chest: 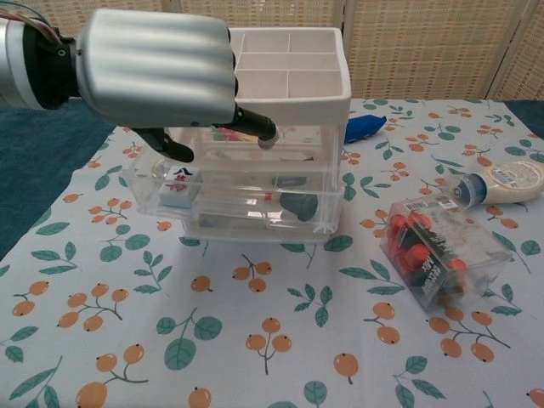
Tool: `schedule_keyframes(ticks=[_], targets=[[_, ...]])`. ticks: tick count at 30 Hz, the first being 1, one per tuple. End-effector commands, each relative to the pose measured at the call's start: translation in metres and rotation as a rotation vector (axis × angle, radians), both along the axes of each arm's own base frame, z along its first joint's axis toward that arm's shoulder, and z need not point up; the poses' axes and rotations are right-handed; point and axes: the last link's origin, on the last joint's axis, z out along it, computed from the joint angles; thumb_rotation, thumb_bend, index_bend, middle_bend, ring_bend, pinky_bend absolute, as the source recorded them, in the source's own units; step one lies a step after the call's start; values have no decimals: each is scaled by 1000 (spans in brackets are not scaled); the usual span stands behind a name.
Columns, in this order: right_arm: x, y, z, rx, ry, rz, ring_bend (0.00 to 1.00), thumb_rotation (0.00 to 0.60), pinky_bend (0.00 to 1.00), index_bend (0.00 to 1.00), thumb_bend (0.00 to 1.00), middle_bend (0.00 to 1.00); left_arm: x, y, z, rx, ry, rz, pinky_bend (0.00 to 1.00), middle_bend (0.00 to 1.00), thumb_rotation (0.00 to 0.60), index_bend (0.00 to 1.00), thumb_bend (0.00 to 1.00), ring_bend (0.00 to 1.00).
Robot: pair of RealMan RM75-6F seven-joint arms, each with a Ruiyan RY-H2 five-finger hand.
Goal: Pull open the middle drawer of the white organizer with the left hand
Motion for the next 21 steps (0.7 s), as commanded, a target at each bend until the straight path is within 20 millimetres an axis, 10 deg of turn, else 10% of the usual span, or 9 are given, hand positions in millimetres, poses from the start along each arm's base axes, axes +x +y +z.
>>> schedule_keyframes(ticks=[1,21], targets=[[-1,0,0,0,-1,-1,73,600,145,0,367,149,-2,-1,3,14,31,18,1000,997,600,326,39,1000],[0,3,1,-11,-4,-1,73,600,145,0,368,156,-13,-12,-2,24,98,93,1000,994,600,327,39,1000]])
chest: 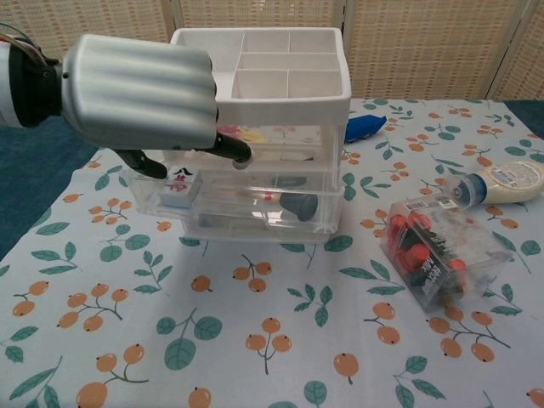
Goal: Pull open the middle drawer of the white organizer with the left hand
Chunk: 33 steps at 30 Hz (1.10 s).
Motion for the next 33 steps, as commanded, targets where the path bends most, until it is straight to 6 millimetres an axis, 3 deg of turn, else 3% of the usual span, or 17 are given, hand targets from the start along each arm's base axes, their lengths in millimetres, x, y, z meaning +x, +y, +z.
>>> schedule_keyframes(ticks=[1,33], targets=[[0,0,0,-1,-1,0,73,600,145,0,368,157,-1,-1,0,-1,5,8,1000,994,600,327,39,1000],[-4,0,0,-5,-5,-7,73,600,145,0,368,157,-1,-2,1,53,42,56,1000,994,600,327,39,1000]])
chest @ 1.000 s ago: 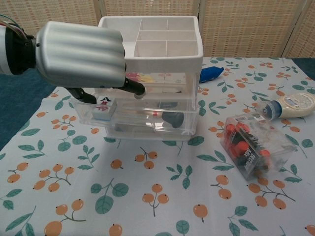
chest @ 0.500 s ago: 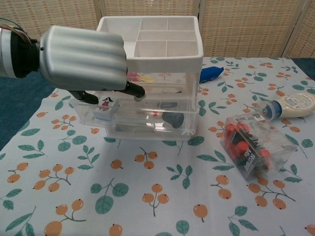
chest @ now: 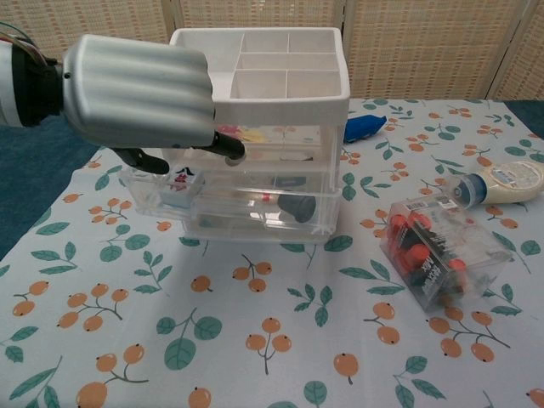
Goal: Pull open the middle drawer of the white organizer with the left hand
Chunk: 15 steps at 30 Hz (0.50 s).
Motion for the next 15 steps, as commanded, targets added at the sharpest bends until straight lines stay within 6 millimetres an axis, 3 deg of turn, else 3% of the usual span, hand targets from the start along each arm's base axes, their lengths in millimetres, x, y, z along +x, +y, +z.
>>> schedule_keyframes(ticks=[1,15], targets=[[0,0,0,1,1,1,73,600,145,0,368,157,-1,-1,-1,3,8,5,1000,994,600,327,39,1000],[-2,2,1,-5,-4,-8,73,600,145,0,368,157,5,-3,-9,-9,16,-6,1000,994,600,328,38,1000]])
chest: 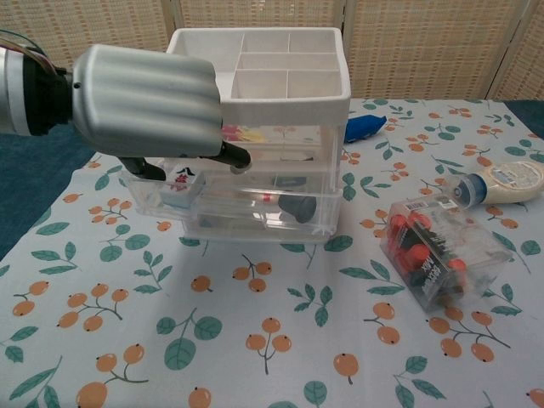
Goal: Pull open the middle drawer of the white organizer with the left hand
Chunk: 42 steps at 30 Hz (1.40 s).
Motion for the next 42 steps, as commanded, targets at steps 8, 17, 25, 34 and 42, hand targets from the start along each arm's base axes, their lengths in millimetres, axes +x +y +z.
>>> schedule_keyframes(ticks=[8,17,25,34,42], targets=[[-2,1,1,-3,-4,-6,73,600,145,0,368,157,2,2,-4,-4,8,10,1000,993,600,328,39,1000],[-4,2,1,-7,-5,-9,73,600,145,0,369,157,6,-1,-9,-34,3,13,1000,994,600,360,39,1000],[-5,3,2,-12,-7,-13,73,600,145,0,369,157,7,0,-14,-42,1,1,1000,994,600,438,39,1000],[-6,3,2,-15,-7,-14,73,600,145,0,369,157,6,2,-18,-59,-2,15,1000,994,600,487,39,1000],[-7,3,2,-20,-6,-16,73,600,145,0,369,157,7,3,-21,-93,-14,53,1000,994,600,497,38,1000]])
